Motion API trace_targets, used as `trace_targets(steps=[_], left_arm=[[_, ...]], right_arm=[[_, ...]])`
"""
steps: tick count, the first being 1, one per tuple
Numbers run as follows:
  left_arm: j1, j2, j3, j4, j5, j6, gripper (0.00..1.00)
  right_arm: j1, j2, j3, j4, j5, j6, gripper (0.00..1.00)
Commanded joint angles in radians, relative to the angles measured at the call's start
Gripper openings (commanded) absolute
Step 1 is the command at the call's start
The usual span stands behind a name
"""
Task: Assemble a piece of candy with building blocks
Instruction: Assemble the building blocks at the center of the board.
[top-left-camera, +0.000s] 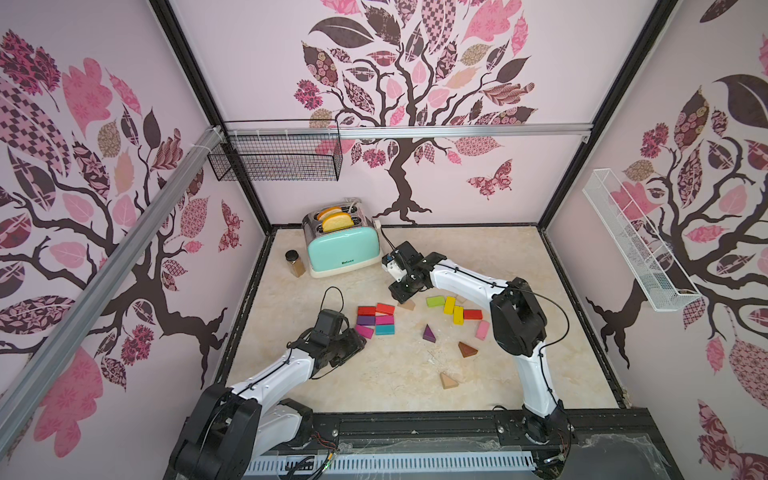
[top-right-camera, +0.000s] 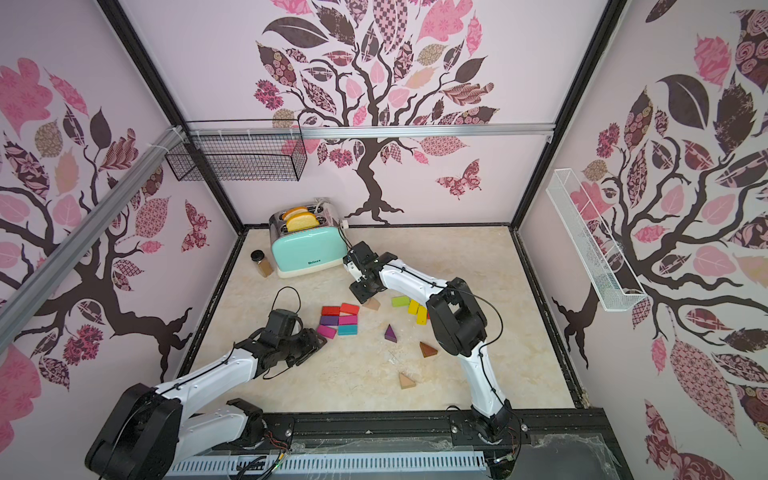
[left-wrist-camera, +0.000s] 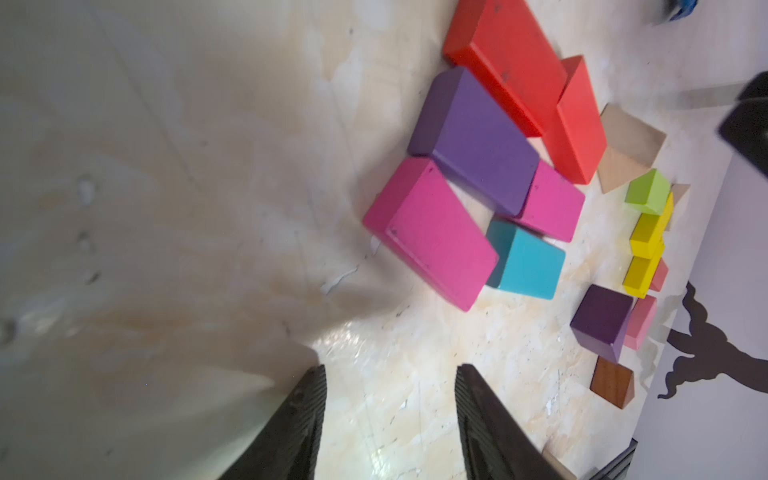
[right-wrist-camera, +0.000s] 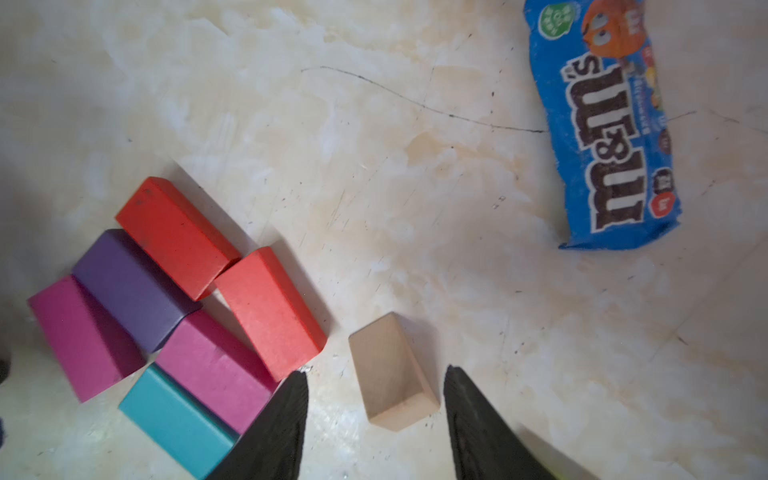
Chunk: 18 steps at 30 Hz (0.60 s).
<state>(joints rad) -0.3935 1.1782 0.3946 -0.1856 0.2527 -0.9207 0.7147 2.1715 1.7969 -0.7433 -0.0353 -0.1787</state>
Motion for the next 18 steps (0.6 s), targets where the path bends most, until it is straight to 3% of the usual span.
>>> trace_targets(steps=[1, 18], left_arm=[[-0.002, 0.06, -0.011, 0.076, 0.02, -0.01, 0.52], [-0.002, 0.201, -0.003, 0.2, 0.023, -0.02, 0.49]], right_arm=[[0.002, 0.023, 0.075, -0.028, 0.021, -0.05, 0.55], [0.031, 0.186, 0.181, -0.009, -0.037, -0.185, 0.55]])
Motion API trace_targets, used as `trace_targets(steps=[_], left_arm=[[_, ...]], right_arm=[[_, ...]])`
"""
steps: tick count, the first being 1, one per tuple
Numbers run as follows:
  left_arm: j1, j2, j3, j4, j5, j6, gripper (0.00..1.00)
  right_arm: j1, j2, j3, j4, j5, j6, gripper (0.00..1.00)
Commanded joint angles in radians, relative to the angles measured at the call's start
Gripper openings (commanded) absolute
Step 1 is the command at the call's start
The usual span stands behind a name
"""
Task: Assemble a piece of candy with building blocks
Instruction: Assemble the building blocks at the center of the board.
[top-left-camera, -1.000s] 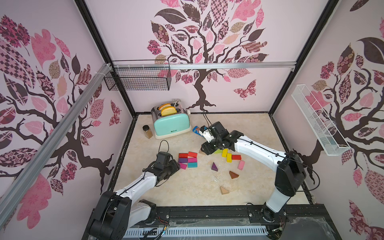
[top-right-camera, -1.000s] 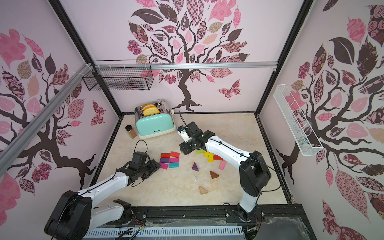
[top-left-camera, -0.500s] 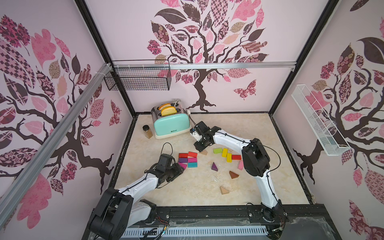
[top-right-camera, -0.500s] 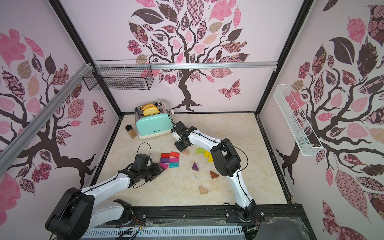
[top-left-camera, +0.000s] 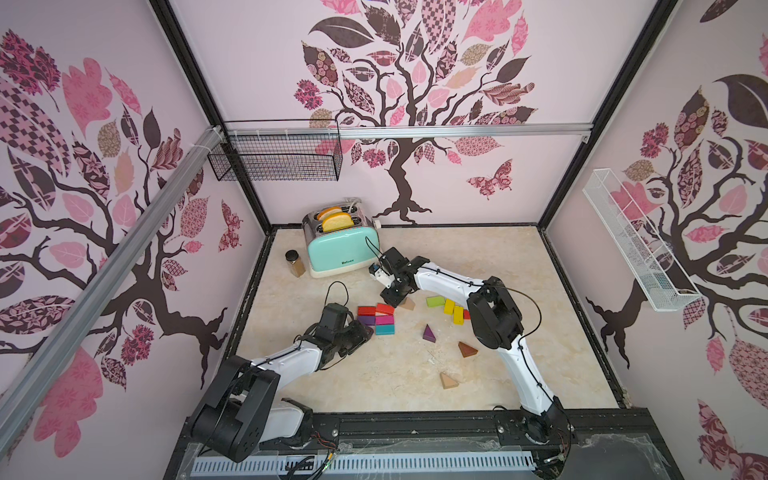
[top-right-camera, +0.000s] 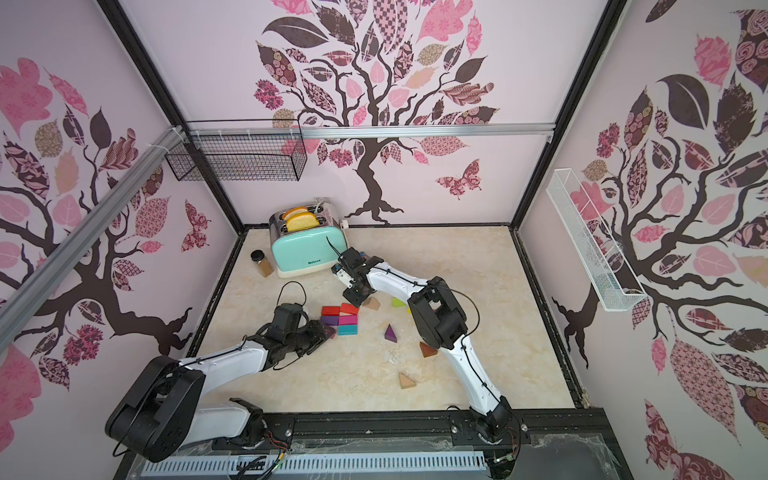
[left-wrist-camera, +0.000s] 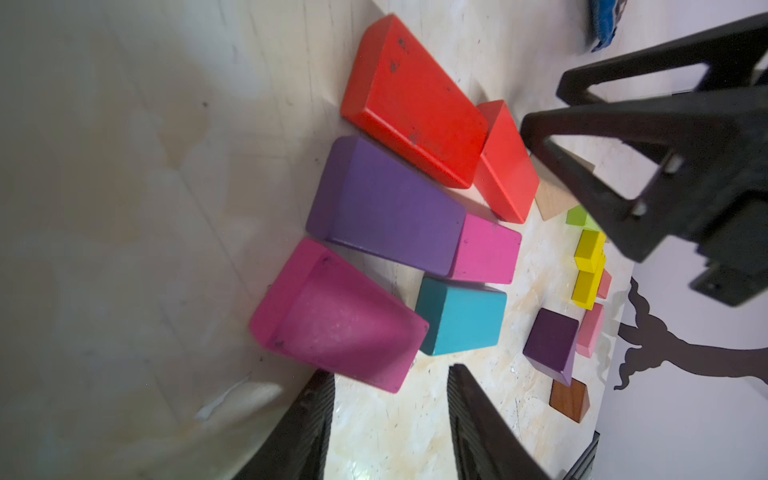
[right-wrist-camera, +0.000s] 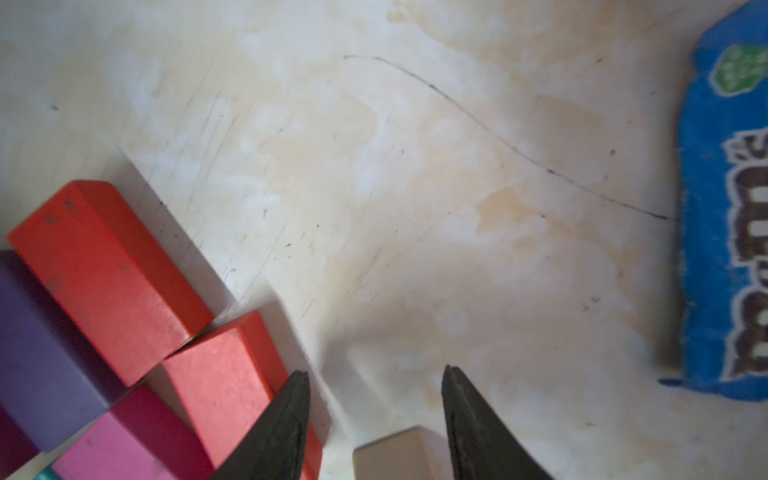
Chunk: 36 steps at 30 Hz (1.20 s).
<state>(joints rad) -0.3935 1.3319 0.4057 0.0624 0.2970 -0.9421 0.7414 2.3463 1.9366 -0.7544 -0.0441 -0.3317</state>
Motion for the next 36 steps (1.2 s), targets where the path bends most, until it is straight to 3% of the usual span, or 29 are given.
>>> trace_targets(steps=[1, 7, 17, 23, 28, 31, 36], left_arm=[[-0.002, 0.053, -0.012, -0.043, -0.02, 0.002, 0.49], [-0.003, 0.086, 0.0, -0.023, -0.017, 0.0, 0.49], [-0.003, 0.095, 0.014, -0.026, -0.004, 0.004, 0.49], [0.01, -0.064, 0.005, -0.169, -0.013, 0.031, 0.51], [0.082, -0.191, 0.004, -0.245, 0.01, 0.051, 0.53], [0.153, -0.192, 0.03, -0.259, 0.045, 0.09, 0.53], [0.253, -0.121, 0.087, -0.247, 0.116, 0.144, 0.53]], right_arm=[[0.004, 0.013, 0.04, 0.002, -0.039, -0.038, 0.55], [0.007, 0.0, -0.014, 0.034, -0.086, -0.076, 0.54], [0.006, -0.019, -0.008, 0.042, -0.048, -0.074, 0.55], [0.006, -0.106, 0.006, 0.044, -0.007, -0.042, 0.59], [0.006, -0.211, -0.019, 0.033, 0.032, 0.011, 0.6], [0.007, -0.314, -0.124, 0.028, 0.028, 0.072, 0.59], [0.013, -0.537, -0.487, 0.094, -0.057, 0.201, 0.57]])
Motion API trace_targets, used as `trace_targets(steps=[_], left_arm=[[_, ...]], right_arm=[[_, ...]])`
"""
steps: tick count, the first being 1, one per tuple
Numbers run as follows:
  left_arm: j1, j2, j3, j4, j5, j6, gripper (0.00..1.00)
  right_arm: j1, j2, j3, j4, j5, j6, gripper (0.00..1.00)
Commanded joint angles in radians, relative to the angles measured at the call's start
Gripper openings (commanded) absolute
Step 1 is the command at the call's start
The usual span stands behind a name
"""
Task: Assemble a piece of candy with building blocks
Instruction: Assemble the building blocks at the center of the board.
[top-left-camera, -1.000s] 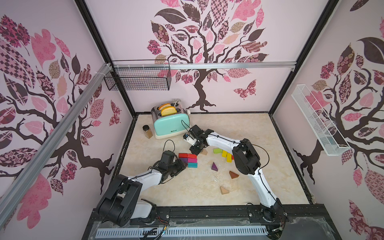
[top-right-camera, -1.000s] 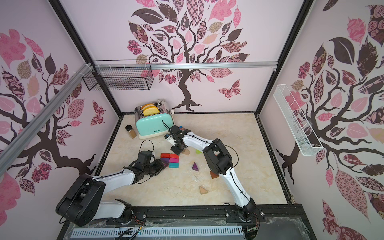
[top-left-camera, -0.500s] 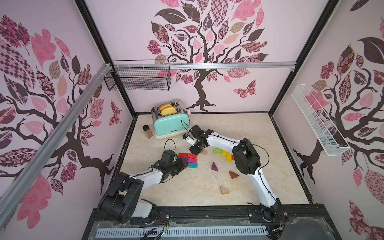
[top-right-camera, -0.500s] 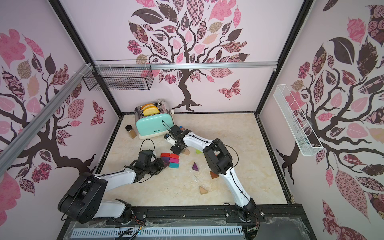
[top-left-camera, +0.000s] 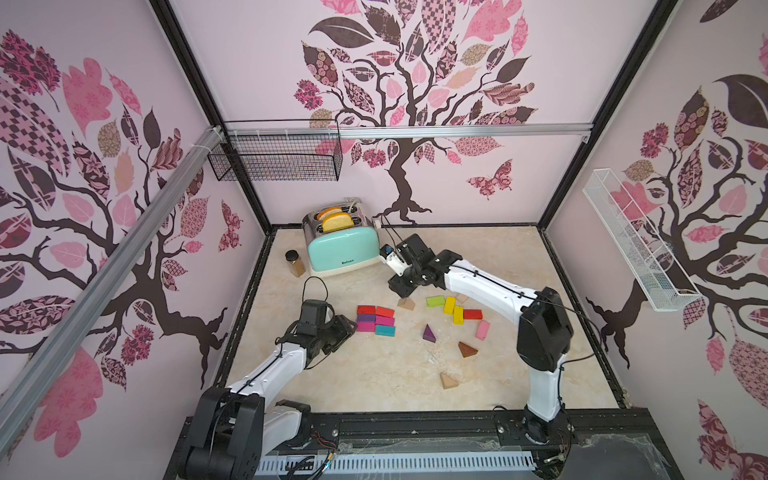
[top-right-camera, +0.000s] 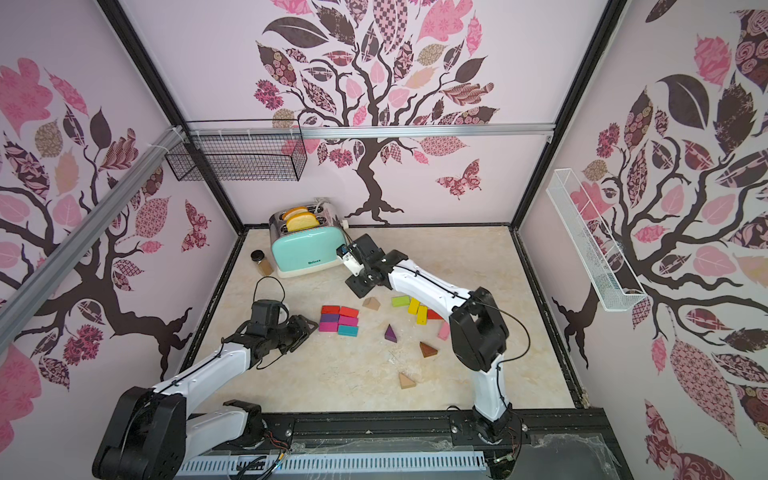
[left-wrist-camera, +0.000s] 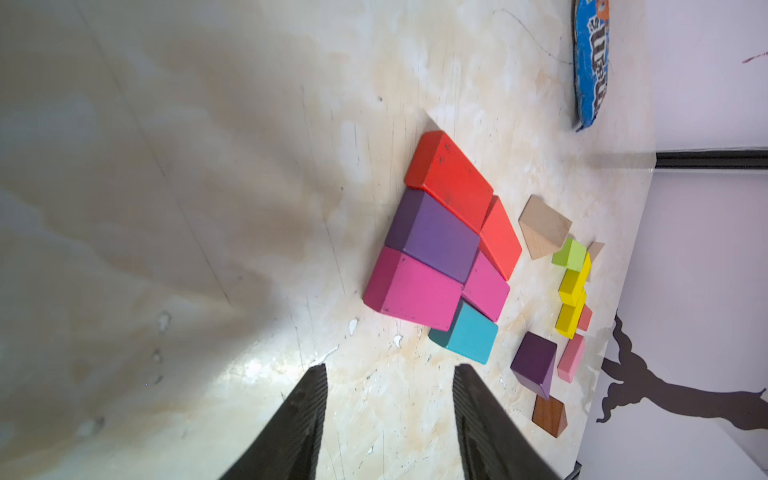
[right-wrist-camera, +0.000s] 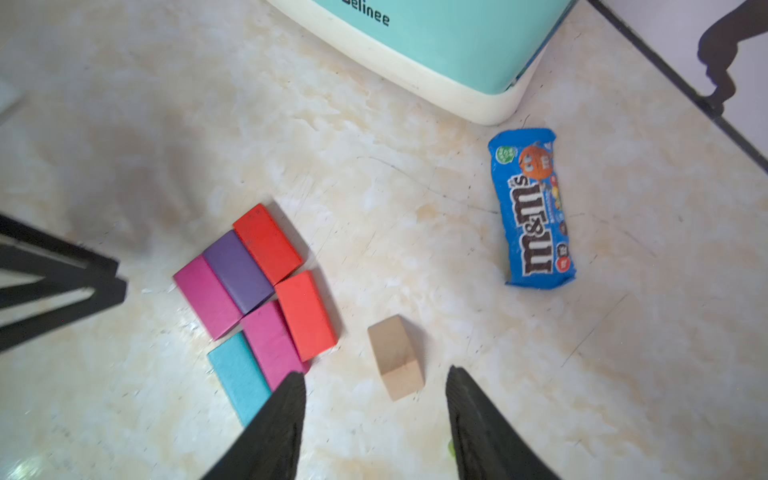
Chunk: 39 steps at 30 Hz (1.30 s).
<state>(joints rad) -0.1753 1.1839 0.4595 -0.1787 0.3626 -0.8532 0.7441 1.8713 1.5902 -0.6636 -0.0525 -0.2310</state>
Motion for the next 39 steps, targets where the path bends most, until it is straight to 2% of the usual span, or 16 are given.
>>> trace_targets(steps=[1, 5, 10, 14, 31, 39], left_arm=[[0.051, 0.041, 0.039, 0.003, 0.061, 0.06, 0.53], [0.096, 0.086, 0.054, 0.03, 0.097, 0.074, 0.53], [0.103, 0.073, 0.066, 0.019, 0.092, 0.074, 0.53], [0.105, 0.042, 0.069, -0.015, 0.078, 0.081, 0.53], [0.129, 0.029, 0.072, -0.049, 0.073, 0.089, 0.53], [0.146, 0.014, 0.048, -0.035, 0.084, 0.082, 0.53]], right_arm=[[0.016, -0.096, -0.192, 0.014, -0.054, 0.117, 0.57], [0.063, -0.19, -0.363, 0.079, -0.059, 0.164, 0.57], [0.095, -0.166, -0.433, 0.178, -0.081, 0.2, 0.56], [0.129, -0.107, -0.422, 0.244, -0.093, 0.183, 0.56], [0.149, 0.059, -0.358, 0.266, -0.054, 0.168, 0.53], [0.15, 0.104, -0.347, 0.284, -0.038, 0.196, 0.46]])
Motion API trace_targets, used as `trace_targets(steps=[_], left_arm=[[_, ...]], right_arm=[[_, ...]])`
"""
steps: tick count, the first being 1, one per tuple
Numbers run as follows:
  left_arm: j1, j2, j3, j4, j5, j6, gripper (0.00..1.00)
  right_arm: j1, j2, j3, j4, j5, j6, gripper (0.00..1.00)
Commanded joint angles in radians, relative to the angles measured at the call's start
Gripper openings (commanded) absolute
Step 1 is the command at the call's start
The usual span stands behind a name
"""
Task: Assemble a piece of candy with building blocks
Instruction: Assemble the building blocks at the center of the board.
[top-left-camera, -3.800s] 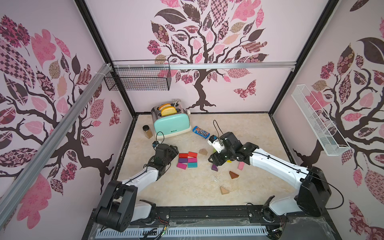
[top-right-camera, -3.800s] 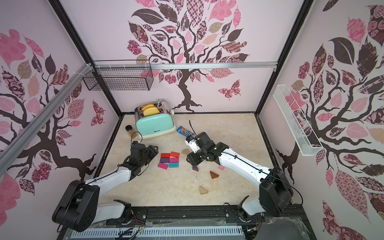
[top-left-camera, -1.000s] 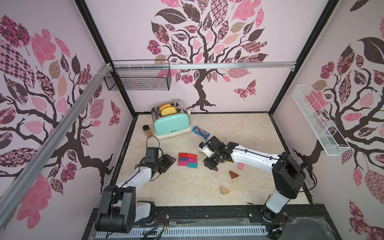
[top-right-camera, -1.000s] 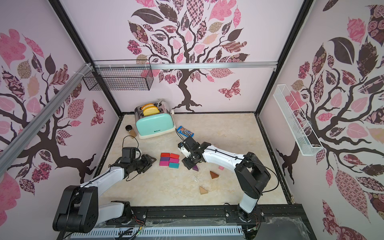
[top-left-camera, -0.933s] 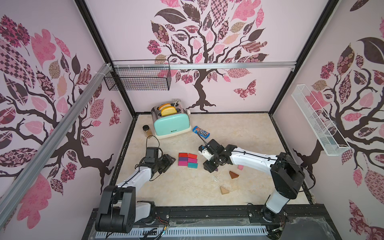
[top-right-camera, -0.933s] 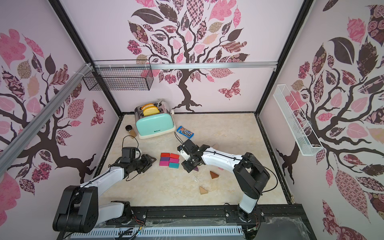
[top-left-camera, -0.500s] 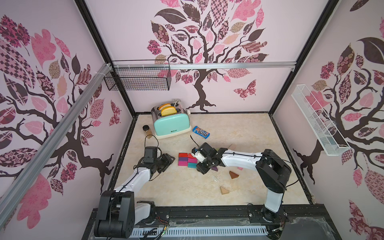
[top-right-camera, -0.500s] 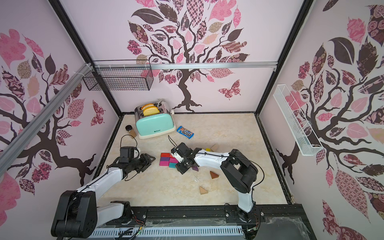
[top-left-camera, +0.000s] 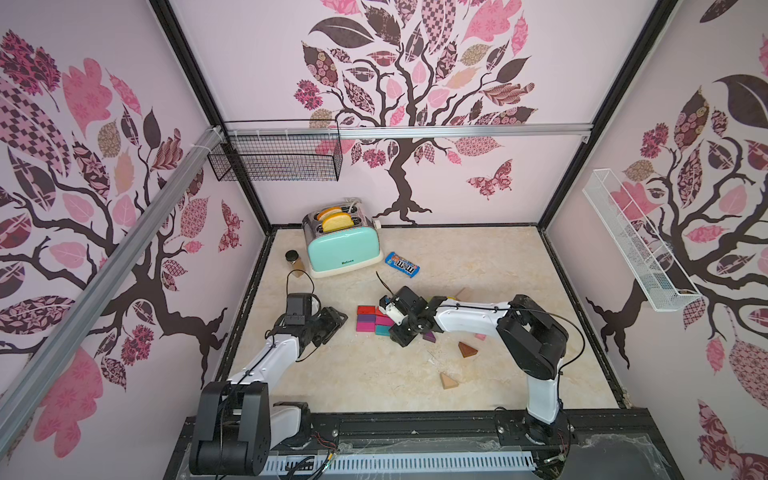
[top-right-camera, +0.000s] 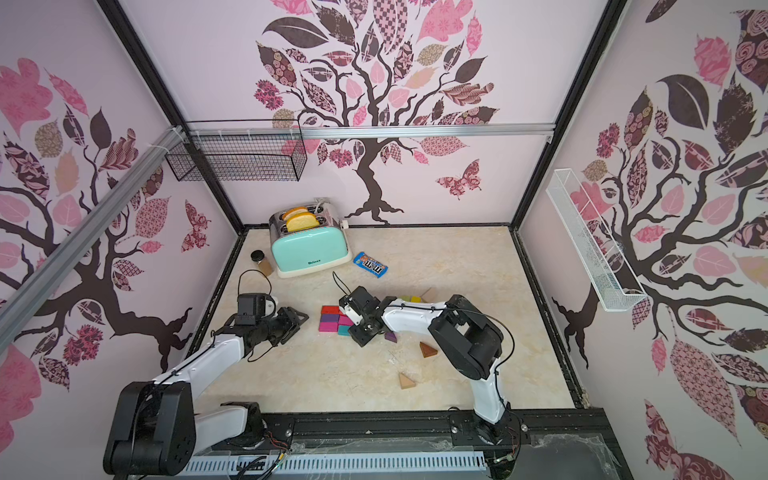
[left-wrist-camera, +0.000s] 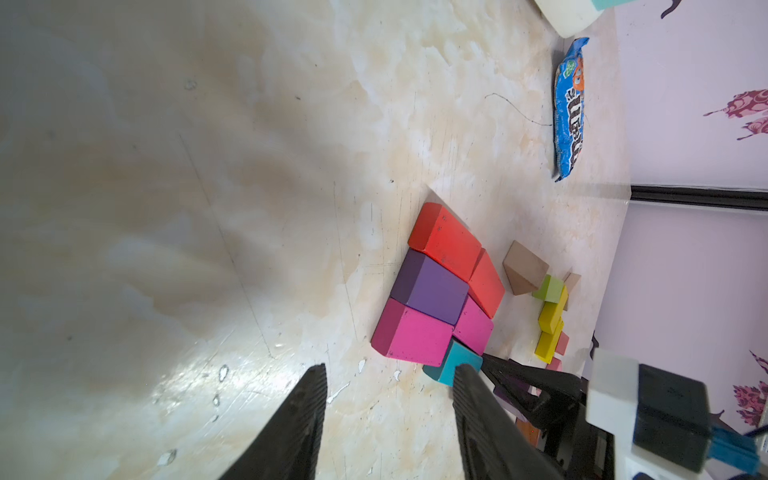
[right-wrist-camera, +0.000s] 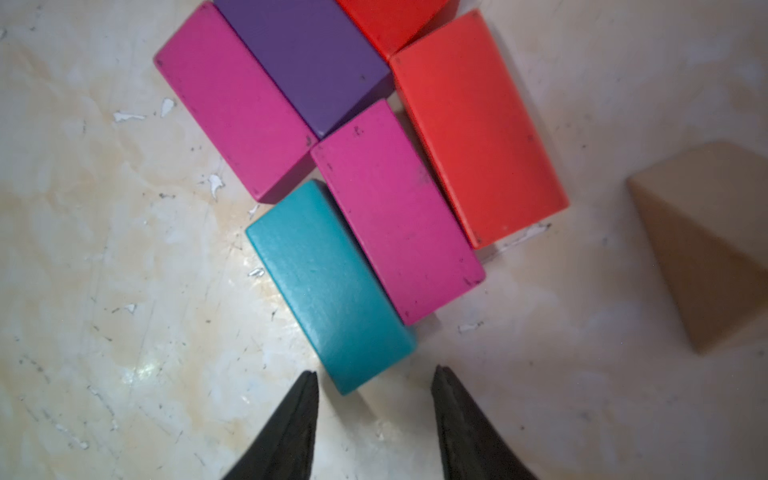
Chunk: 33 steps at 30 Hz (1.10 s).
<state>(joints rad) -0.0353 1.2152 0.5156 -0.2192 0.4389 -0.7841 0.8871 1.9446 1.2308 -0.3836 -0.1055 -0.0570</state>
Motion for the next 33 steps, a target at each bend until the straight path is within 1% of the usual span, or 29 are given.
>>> trace_targets(steps=[1, 9, 15, 25, 33], left_arm=[[0.007, -0.018, -0.008, 0.005, 0.008, 0.014, 0.53], [0.011, -0.016, -0.007, 0.005, 0.012, 0.019, 0.53], [0.012, -0.02, -0.009, -0.005, 0.01, 0.025, 0.53], [0.012, -0.017, -0.009, 0.0, 0.009, 0.026, 0.53], [0.013, -0.011, 0.0, 0.003, 0.018, 0.022, 0.53]], right_arm=[[0.006, 0.034, 0.014, 0.006, 0.016, 0.023, 0.45], [0.006, 0.052, 0.027, -0.004, 0.05, 0.051, 0.41], [0.007, 0.071, 0.04, -0.003, 0.051, 0.072, 0.41], [0.007, 0.059, 0.025, -0.003, 0.064, 0.079, 0.4], [0.006, 0.039, 0.011, 0.0, 0.061, 0.075, 0.46]])
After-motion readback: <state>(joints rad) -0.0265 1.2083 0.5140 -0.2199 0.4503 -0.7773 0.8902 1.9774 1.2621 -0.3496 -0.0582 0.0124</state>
